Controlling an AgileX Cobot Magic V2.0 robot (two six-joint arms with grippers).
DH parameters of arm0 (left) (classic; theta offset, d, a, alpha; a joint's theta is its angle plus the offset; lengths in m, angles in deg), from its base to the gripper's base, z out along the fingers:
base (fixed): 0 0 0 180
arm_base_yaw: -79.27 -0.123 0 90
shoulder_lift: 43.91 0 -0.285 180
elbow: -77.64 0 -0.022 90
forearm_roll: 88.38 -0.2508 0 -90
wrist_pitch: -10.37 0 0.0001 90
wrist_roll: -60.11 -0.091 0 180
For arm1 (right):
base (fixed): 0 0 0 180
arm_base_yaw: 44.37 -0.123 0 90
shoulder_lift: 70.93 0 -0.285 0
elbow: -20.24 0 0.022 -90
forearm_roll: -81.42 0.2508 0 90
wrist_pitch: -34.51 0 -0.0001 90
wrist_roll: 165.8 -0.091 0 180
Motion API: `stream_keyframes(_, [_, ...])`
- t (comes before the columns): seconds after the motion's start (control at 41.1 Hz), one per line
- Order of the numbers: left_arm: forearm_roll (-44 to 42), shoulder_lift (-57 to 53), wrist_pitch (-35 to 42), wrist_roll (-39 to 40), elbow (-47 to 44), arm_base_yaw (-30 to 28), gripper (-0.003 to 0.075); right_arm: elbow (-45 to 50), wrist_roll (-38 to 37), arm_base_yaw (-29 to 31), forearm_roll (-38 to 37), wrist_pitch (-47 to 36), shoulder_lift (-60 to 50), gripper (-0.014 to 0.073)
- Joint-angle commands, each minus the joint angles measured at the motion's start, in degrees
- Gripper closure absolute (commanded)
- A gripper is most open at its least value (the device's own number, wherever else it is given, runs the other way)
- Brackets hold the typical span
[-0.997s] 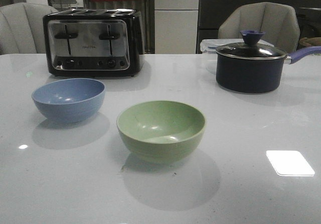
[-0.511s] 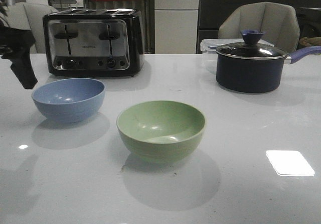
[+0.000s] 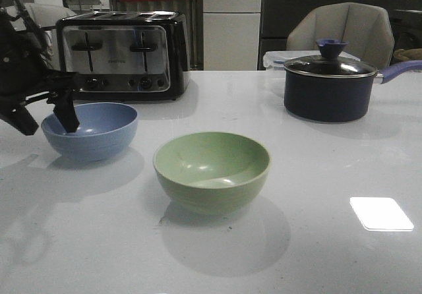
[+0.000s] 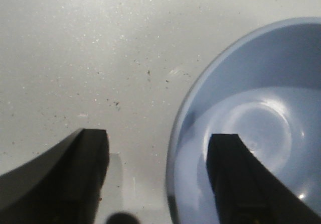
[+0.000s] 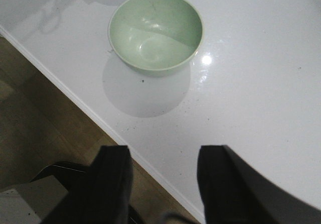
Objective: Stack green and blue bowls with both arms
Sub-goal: 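Lower the left gripper onto the blue bowl rim and grasp it, then lift the blue bowl with the left gripper over the green bowl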
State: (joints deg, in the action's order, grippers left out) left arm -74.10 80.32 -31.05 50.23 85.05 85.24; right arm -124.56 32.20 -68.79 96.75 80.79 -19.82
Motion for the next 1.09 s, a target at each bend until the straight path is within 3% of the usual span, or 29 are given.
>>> stream_keyframes(0.0, [1.24, -3.17, 1.98, 0.01, 2.01, 0.0, 0.0398, -1.66, 0.7, -0.01, 0.83, -3.35, -0.35, 0.0168])
stream_keyframes(0.243, [0.88, -3.39, 1.54, -0.2, 2.36, 0.0, 0.0624, -1.66, 0.7, -0.01, 0.83, -3.35, -0.35, 0.0168])
stream_keyframes(0.486, [2.08, -8.35, -2.55, -0.67, 3.24, 0.0, 0.0627, -1.66, 0.7, -0.01, 0.83, -3.25, -0.35, 0.0168])
stream_keyframes(0.657, [7.91, -15.69, -7.37, -7.34, 2.75, 2.06, 0.0627, -1.66, 0.7, -0.01, 0.83, -3.2, -0.35, 0.0168])
stream_keyframes(0.778, [10.54, -19.96, -7.21, -10.84, 0.08, 6.35, 0.0627, -1.66, 0.7, -0.01, 0.83, -3.2, -0.35, 0.0168])
stream_keyframes(1.07, [9.03, -20.18, -7.3, -10.9, -0.3, 20.79, 0.0627, -1.66, 0.7, -0.01, 0.83, -3.2, -0.35, 0.0168])
